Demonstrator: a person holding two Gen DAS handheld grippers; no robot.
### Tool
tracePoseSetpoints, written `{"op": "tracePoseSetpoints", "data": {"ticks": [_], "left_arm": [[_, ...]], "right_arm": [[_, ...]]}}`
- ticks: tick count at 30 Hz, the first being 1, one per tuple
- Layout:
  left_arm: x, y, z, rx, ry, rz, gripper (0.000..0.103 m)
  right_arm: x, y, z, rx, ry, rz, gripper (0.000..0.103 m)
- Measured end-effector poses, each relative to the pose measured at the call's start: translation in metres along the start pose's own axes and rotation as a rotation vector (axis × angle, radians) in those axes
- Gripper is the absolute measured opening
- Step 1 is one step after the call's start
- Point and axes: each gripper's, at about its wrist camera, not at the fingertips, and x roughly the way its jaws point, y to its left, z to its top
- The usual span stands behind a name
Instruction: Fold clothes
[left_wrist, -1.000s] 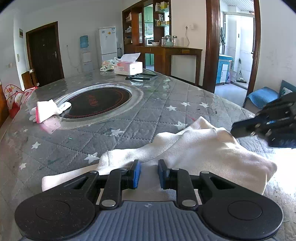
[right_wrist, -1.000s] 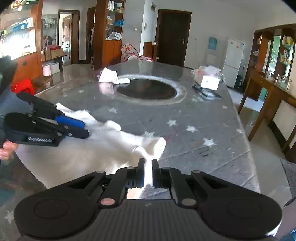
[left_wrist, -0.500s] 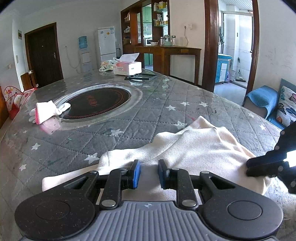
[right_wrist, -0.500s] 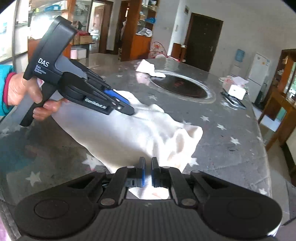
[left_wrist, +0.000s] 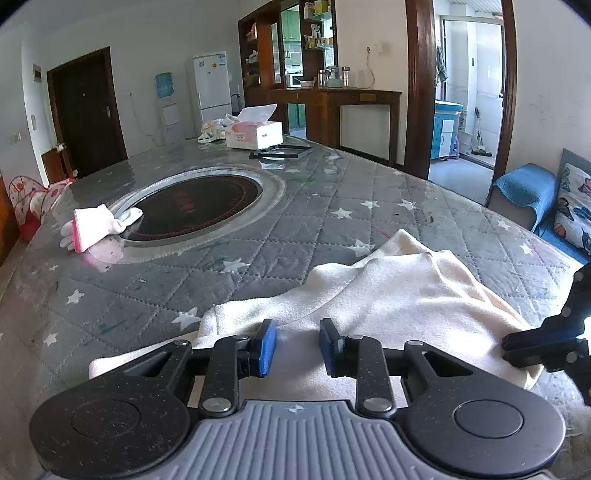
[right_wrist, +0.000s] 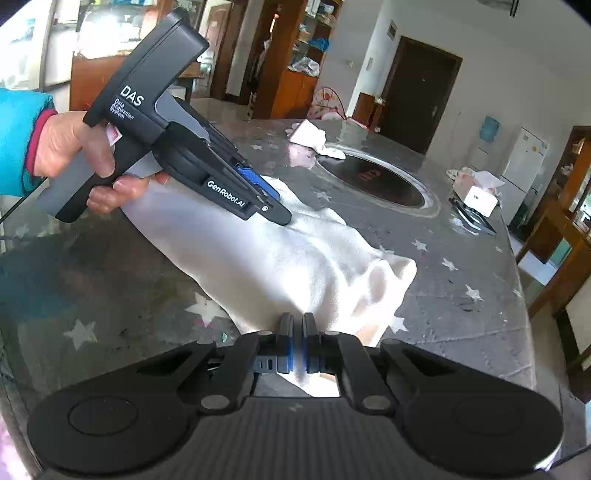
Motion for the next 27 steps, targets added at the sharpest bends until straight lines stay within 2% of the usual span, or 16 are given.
{"op": "tracePoseSetpoints", "data": {"ticks": [3, 7, 13, 17, 23, 27], "left_arm": [[-0.007, 0.001, 0.002, -0.01, -0.001, 0.008, 0.03], [-0.041, -0.001, -0.002, -0.018, -0.038, 0.002, 0.03], [-0.085, -0.021, -0.026, 0.019, -0.056, -0.033, 0.028], [-0.085, -0.026, -0.041, -0.001, -0.037, -0.041, 0.022], [-0.079, -0.023, -0.048, -0.049, -0.025, -0.045, 0.022], [-0.092, -0.022, -0.05, -0.065, -0.04, -0.038, 0.023]], "right_arm": [[-0.006, 0.0, 0.007, 0.01, -0.007, 0.003, 0.005], [-0.013, 0.001, 0.015, 0.045, -0.032, 0.041, 0.005], [-0.006, 0.014, 0.023, 0.031, -0.061, 0.085, 0.006], [0.004, 0.018, 0.018, 0.033, -0.041, 0.089, 0.006], [0.006, 0.022, 0.019, 0.001, -0.026, 0.078, 0.006], [-0.002, 0.022, 0.034, 0.012, -0.058, 0.115, 0.006]]}}
